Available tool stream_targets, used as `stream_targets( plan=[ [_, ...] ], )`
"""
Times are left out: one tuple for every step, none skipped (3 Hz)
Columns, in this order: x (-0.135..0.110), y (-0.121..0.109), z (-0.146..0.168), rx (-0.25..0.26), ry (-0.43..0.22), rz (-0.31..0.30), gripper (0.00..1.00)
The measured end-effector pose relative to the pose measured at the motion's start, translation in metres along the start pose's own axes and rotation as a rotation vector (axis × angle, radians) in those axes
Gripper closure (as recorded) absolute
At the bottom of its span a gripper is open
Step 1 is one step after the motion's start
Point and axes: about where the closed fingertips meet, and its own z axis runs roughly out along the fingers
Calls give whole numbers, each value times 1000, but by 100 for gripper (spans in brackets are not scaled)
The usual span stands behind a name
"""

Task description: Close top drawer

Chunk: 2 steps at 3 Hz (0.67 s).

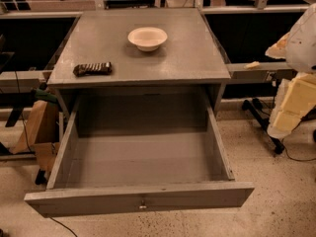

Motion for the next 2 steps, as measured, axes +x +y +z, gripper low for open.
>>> stream_targets(
  plan=[
    [0, 0, 0, 0, 0, 0, 0],
    [-9, 19, 4, 35, -33, -22, 0]
  ],
)
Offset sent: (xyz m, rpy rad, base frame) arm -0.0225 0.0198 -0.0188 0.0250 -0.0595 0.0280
